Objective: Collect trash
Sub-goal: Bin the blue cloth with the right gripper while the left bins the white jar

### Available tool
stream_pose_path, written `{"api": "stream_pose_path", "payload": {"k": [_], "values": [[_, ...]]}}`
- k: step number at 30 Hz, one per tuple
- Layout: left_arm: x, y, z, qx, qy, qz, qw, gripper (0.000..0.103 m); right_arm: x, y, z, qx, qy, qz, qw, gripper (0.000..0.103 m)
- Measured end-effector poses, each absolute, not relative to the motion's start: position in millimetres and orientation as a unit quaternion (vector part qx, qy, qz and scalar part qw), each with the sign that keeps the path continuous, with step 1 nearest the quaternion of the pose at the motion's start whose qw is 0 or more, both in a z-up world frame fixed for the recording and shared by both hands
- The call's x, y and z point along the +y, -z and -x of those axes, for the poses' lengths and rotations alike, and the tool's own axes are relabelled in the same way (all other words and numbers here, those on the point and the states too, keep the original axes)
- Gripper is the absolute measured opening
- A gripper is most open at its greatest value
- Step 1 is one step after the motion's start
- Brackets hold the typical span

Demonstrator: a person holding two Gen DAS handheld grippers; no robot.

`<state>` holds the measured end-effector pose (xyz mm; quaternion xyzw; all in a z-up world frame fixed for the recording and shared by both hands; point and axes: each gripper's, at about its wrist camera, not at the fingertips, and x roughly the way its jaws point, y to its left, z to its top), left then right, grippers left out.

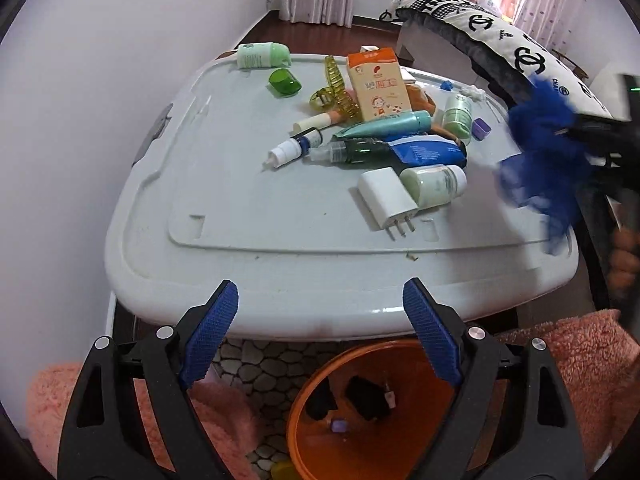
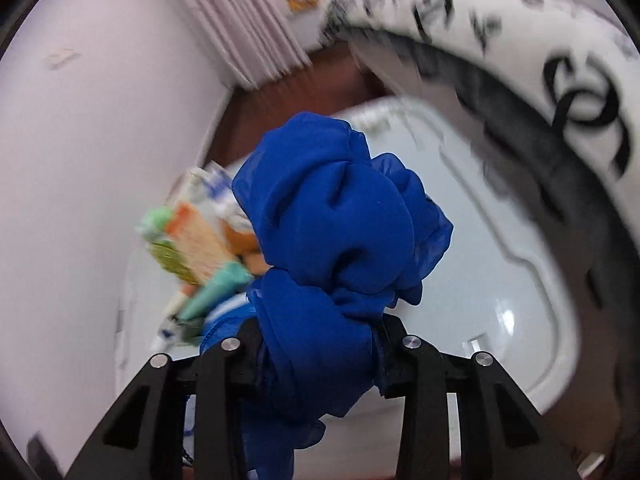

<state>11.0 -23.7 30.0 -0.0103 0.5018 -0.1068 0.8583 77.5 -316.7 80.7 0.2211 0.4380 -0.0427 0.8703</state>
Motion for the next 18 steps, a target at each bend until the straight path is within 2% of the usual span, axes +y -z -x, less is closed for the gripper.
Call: {"api": "stream_pose_path", "payload": {"k": [3,8,18], "values": [[-46,-31,-24,0.496,0.128,-0.026,0.858,0.083,-317,-114,-44,0.412,0.005,-0.224,0.883,0.038],[-111,-25,-68,0.510,0.210,-0.089,0.830,0.083,-325,-140,-2,0.376,-0.017,-0.229,0.897,0.039],[-176,13,-128,0.551,0.270,-0.243,0.751,0.083,-357,-132,18,0.376,-0.024,-0.271,0.886,0.040]]}}
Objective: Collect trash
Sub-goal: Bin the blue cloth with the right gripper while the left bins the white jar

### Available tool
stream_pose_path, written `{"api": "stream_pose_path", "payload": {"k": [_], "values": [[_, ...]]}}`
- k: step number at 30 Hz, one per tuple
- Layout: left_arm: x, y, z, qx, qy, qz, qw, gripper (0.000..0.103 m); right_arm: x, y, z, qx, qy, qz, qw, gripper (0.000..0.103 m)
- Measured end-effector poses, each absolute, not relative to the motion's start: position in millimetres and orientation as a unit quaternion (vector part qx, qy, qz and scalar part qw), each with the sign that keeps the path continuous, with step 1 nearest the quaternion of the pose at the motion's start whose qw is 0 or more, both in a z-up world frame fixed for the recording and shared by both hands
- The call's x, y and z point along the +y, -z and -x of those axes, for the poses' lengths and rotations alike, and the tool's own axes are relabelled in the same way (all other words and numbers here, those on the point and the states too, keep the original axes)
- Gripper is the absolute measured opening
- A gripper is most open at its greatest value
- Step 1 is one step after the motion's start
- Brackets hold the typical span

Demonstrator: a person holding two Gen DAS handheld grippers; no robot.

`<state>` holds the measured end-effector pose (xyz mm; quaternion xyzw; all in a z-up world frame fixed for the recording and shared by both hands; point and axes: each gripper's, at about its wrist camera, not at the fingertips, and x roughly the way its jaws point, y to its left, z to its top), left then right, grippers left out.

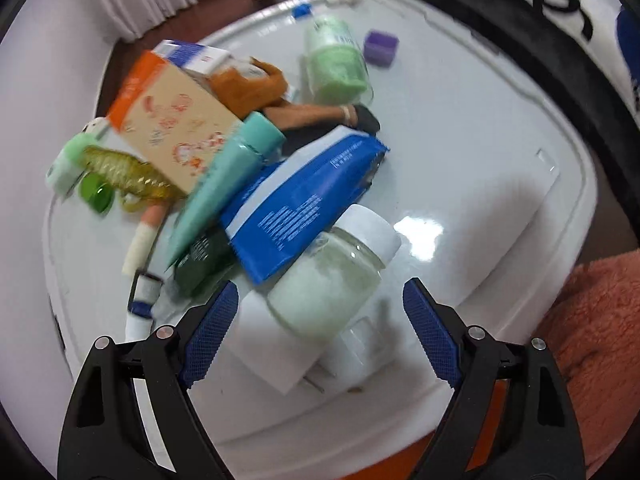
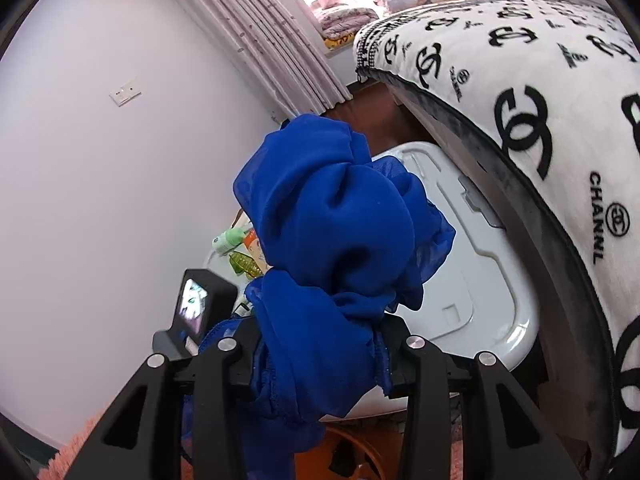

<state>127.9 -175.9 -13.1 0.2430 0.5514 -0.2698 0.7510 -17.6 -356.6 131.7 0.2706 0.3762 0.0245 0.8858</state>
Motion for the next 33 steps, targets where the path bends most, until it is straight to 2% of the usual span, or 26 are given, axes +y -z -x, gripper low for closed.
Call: {"api": "stream_pose_path", "payload": {"k": [3,7,13,20,23,27,33], "values": [[-188,25,-131,0.558,0.260,-0.266,0.742,0.080,-353,-130,18,0.380,-0.023,-0.272,0.884,0.040],[-188,24,-130,0.558,0.275,-0.234,0.747,0.050,-349,-123,16,0.386,-0.026,-0.271,0.882,0.040],[-169,13,-114,0.555,0.284,-0.199,0.756,0.049,-343,-117,19,0.393,-0.025,-0.270,0.879,0.040],[-114,-52,-70,0.522,0.308,-0.082,0.791,0.049,-327,-124,34,0.390,-0.033,-0.247,0.887,0.040],[-91,-63,-34,0.530,0.310,-0.053,0.787,0.049,-312,-123,42,0.404,-0.047,-0.229,0.884,0.040],[-73,-46,11,0.558,0.314,-0.070,0.765,0.049,-276,-103,50,0.460,-0.090,-0.193,0.862,0.041],[-63,43,47,0.665,0.292,-0.065,0.684,0.049,-223,-33,49,0.581,-0.112,-0.131,0.796,0.041]]}}
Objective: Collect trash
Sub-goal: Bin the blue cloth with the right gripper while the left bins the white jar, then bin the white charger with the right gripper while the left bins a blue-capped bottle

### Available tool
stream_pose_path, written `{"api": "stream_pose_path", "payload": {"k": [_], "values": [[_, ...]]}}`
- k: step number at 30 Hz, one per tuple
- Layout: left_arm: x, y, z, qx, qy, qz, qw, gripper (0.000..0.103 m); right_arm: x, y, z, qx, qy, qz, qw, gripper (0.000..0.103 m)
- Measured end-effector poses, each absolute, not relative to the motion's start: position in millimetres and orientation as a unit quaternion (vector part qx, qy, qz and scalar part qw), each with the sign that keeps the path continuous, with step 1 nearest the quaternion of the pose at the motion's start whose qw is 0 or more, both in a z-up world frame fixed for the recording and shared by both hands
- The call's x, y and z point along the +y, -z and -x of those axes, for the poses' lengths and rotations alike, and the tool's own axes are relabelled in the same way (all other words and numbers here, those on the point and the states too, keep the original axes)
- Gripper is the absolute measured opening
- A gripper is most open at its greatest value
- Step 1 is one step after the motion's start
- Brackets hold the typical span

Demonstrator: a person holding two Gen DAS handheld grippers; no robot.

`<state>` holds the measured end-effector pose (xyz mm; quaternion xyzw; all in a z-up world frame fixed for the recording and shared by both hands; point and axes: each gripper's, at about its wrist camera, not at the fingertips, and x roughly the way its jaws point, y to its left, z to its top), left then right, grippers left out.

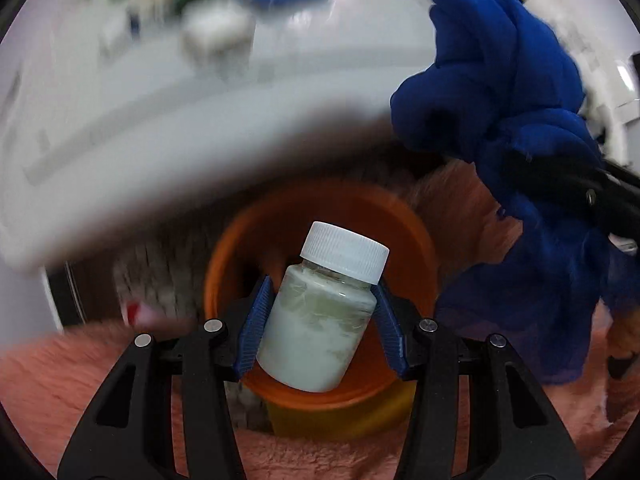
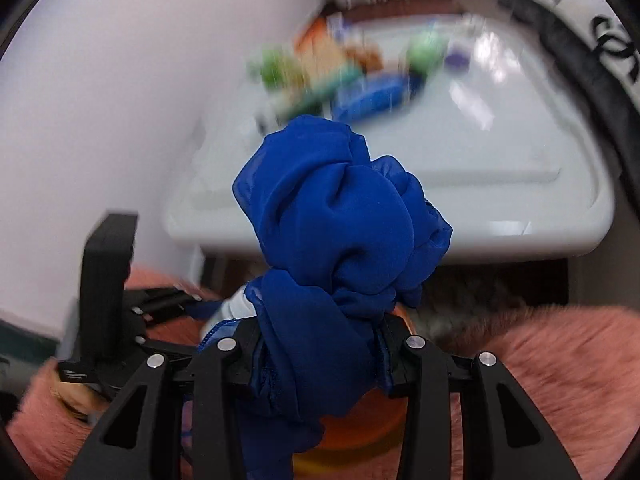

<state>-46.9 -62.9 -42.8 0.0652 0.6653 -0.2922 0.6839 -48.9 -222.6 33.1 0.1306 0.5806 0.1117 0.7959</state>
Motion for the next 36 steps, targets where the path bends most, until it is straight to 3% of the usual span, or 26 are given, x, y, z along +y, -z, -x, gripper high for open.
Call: {"api": "stream_pose_path", "payload": {"k": [5,6,7,8,10,21,29,36], "values": [[-65,101,48,0.737,0.261,-0.067,0.620,0.049,-190,49,40,0.684,-0.099,-0.098,0.716,0.042],[-63,103,47,0.742,0.255,-0.069,0.616,0.056,-189,60,40,0.695,-0.091,-0.091,0.707,0.045],[-62,106,45,0.749,0.249,-0.069,0.611,0.074,-190,68,39,0.705,-0.077,-0.085,0.700,0.056],[-60,108,44,0.751,0.243,-0.068,0.610,0.078,-193,73,37,0.711,-0.068,-0.087,0.694,0.070],[-56,111,45,0.756,0.234,-0.062,0.608,0.078,-199,71,35,0.707,-0.064,-0.105,0.697,0.076],[-46,72,32,0.707,0.213,-0.058,0.672,0.079,-222,20,34,0.633,-0.030,-0.103,0.767,0.077],[-8,-6,22,0.583,0.139,-0.078,0.797,0.083,-198,-47,-9,0.495,-0.090,-0.082,0.860,0.098],[33,-34,26,0.552,0.096,-0.040,0.827,0.083,-137,-26,-81,0.489,-0.102,0.001,0.866,0.097]]}}
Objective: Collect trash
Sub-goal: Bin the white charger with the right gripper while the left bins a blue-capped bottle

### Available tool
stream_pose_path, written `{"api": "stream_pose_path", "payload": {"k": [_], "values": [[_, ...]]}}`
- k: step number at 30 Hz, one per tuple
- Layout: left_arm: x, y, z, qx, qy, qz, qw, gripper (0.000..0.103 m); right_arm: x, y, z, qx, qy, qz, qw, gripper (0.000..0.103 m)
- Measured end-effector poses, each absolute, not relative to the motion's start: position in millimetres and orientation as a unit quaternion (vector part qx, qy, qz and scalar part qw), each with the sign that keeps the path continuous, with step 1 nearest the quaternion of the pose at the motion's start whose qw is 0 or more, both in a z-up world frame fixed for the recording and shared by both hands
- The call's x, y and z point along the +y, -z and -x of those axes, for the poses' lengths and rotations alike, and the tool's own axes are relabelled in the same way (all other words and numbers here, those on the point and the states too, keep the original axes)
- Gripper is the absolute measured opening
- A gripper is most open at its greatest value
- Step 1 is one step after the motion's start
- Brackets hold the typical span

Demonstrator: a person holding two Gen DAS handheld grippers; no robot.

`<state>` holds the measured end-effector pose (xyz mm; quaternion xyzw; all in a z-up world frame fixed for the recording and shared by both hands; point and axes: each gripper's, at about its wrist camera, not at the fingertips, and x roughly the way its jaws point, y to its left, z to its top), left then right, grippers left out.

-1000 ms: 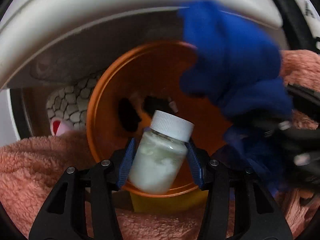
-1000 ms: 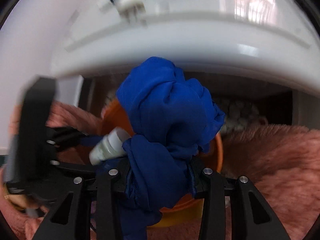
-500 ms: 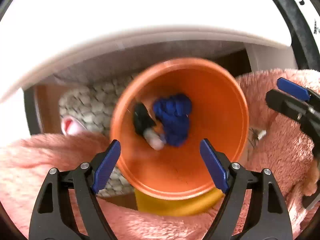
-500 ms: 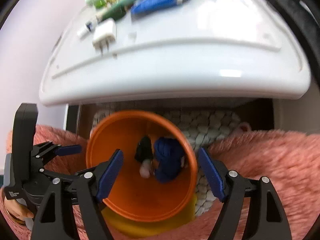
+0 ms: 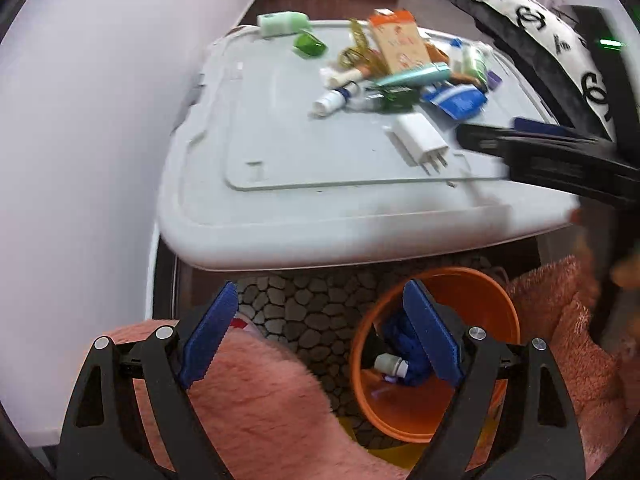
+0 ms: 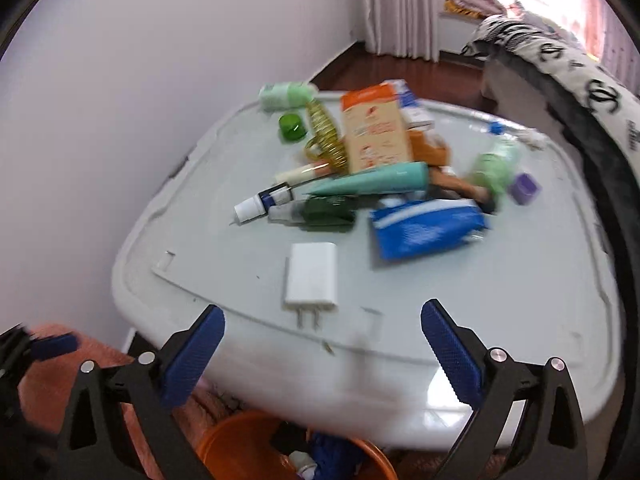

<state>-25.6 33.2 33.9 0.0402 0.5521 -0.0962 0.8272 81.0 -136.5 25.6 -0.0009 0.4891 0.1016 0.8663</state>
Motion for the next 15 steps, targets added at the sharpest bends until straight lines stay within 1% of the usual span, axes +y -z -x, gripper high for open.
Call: {"api": "stream_pose_path", "payload": {"k": [1,3,4,5,6,7,8,15], "values": [[36,-34,26,0.552,0.093,-0.035,0.828,0.083,-124,-15,-93,0.496,-0.094,0.019,0.863,0.096],[40,-33,25,0.555,0.091,-0.028,0.826,0.083,-109,-2,-105,0.509,-0.080,0.047,0.856,0.086],[42,-31,23,0.557,0.090,-0.024,0.825,0.083,-102,8,-112,0.522,-0.073,0.060,0.848,0.074],[45,-29,23,0.558,0.088,-0.023,0.825,0.083,-99,17,-118,0.534,-0.069,0.061,0.840,0.057],[46,-28,23,0.558,0.087,-0.022,0.825,0.083,-98,28,-123,0.553,-0.060,0.057,0.829,0.051],[47,-28,22,0.558,0.086,-0.021,0.825,0.083,-100,30,-124,0.556,-0.059,0.042,0.828,0.049],[48,-27,20,0.559,0.086,-0.020,0.825,0.083,-103,29,-124,0.554,-0.056,0.026,0.830,0.040],[53,-29,17,0.557,0.096,-0.010,0.825,0.083,-139,13,-113,0.549,-0.041,-0.024,0.834,0.039]]}}
